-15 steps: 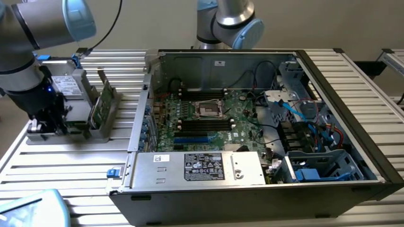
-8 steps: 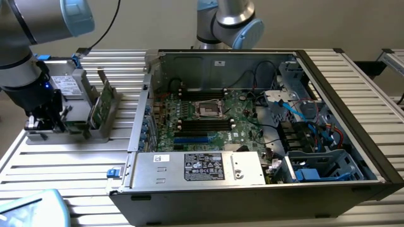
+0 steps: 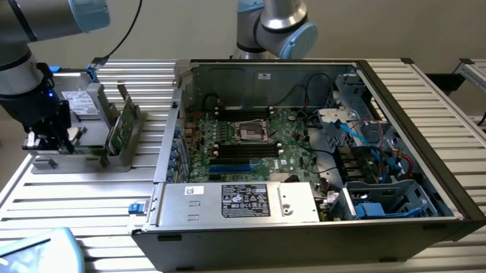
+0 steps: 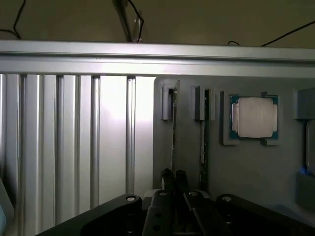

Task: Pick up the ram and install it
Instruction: 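Pick up the ram and move it above insertion slot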

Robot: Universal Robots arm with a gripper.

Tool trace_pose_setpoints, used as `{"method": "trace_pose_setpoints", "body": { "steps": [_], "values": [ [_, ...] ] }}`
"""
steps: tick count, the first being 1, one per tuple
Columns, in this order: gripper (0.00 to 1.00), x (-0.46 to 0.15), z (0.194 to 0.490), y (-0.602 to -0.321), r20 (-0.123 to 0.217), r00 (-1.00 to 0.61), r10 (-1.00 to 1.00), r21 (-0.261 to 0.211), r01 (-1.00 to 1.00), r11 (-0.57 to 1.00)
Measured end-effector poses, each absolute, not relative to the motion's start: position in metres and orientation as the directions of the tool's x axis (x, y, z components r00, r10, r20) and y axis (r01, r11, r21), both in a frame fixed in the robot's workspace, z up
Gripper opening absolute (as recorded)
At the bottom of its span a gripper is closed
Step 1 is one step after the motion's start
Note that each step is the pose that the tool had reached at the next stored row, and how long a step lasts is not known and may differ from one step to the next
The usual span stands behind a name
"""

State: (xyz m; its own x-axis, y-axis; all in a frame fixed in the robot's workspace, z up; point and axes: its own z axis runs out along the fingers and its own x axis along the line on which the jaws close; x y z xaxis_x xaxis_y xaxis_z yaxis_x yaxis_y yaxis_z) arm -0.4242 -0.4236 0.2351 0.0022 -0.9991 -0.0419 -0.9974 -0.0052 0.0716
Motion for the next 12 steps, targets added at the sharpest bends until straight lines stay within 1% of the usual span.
{"method": "trace_pose_setpoints", "body": {
  "steps": [8, 12],
  "values": [
    [0.14, -0.424, 0.25, -0.424, -0.042, 0.002, -0.999, 0.073, -0.997, -0.005],
    [0.14, -0.424, 0.268, -0.424, -0.042, 0.002, -0.999, 0.073, -0.997, -0.005]
  ]
}}
